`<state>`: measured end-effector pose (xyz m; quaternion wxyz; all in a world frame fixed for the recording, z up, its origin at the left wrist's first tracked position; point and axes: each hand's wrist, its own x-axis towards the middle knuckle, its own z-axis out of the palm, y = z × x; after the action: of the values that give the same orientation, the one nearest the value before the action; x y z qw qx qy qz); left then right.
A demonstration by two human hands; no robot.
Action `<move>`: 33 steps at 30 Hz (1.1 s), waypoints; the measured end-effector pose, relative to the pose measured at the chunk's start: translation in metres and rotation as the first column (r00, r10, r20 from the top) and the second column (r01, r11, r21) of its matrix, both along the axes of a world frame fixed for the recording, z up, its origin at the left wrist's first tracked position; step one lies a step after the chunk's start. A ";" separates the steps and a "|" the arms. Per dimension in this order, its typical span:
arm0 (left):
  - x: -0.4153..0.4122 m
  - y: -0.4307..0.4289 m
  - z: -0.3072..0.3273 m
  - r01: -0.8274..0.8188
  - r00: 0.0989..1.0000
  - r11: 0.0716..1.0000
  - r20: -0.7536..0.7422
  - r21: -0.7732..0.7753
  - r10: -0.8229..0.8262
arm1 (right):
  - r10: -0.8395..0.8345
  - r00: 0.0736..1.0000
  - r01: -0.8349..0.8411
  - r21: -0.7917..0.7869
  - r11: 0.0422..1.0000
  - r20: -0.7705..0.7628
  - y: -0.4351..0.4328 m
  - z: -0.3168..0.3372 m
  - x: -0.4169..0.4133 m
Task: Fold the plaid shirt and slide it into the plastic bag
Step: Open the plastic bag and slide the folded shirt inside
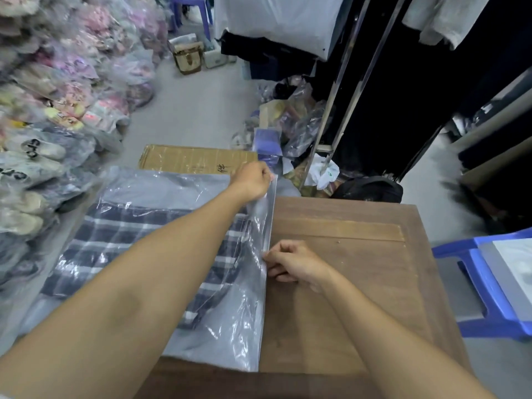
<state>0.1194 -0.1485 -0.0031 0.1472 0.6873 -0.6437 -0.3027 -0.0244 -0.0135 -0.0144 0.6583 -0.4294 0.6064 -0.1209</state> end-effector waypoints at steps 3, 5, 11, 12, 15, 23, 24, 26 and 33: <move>-0.008 -0.001 0.001 -0.033 0.999 0.999 0.010 0.000 0.033 | 0.165 0.986 -0.167 0.114 0.979 0.030 0.016 0.001 -0.015; -0.011 -0.002 0.000 -0.070 0.998 0.998 -0.004 -0.006 0.070 | 0.276 0.960 -0.280 0.176 0.944 0.050 0.028 0.000 -0.022; -0.015 -0.008 0.004 -0.154 0.988 0.987 0.024 -0.047 0.155 | 0.547 0.836 -0.530 0.334 0.780 0.050 0.069 -0.012 -0.025; -0.015 -0.009 0.004 -0.158 0.987 0.986 0.024 -0.045 0.160 | 0.568 0.822 -0.548 0.341 0.764 0.051 0.073 -0.014 -0.024; -0.015 -0.009 0.003 -0.165 0.986 0.985 0.025 -0.041 0.166 | 0.592 0.803 -0.575 0.354 0.738 0.070 0.078 -0.012 -0.023; -0.014 -0.002 -0.001 -0.147 0.986 0.989 -0.077 -0.018 0.145 | 0.615 0.784 -0.560 0.335 0.758 -0.081 0.066 -0.003 -0.021; -0.010 0.001 0.001 -0.123 0.990 0.992 -0.074 -0.026 0.120 | 0.599 0.786 -0.546 0.282 0.789 -0.151 0.059 0.000 -0.021; 0.008 0.010 0.003 -0.041 0.999 0.999 0.000 -0.020 0.041 | 0.527 0.787 -0.527 0.094 0.844 -0.320 0.044 0.007 -0.017; 0.128 0.077 -0.013 -0.306 0.878 0.948 0.410 0.084 0.247 | 0.148 0.800 -0.501 -0.513 0.697 -0.581 0.020 0.020 0.065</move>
<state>0.2472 -0.0718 -0.0163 0.0054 0.8280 -0.5310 -0.1802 0.0401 0.0068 0.0057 0.3010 -0.7481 0.5855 -0.0838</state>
